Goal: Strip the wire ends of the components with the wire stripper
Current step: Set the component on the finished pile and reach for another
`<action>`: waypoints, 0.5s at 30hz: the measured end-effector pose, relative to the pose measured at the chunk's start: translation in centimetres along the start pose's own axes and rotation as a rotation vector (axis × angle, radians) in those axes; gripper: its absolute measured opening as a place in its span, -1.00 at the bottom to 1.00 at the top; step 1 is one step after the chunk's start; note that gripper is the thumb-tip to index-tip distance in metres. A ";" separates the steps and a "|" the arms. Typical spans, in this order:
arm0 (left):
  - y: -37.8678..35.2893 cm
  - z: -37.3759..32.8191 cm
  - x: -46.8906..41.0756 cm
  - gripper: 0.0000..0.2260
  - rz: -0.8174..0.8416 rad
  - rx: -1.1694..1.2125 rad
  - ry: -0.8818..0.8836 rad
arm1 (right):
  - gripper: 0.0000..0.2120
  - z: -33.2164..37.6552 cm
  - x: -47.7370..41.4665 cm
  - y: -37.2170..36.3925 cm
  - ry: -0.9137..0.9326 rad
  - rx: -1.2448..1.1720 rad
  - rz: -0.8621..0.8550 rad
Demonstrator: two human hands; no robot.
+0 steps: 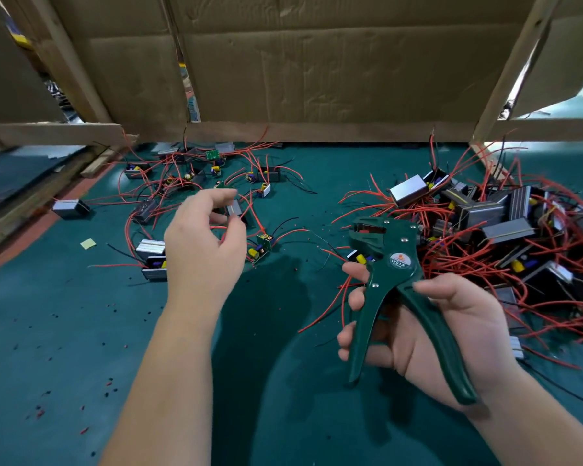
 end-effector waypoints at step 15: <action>-3.8 0.3 1.4 -0.68 0.629 -0.035 0.077 | -0.56 -0.9 -1.9 1.4 -0.078 -0.049 -0.036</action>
Point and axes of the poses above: each hand's wrist, its own x-axis away from the middle knuckle, its own y-axis out of the back of the hand, z = x × y, the point moved 2 cm from there along -x, towards the middle knuckle, and after that the axes turned 14 degrees about z, right-handed, at the moved point
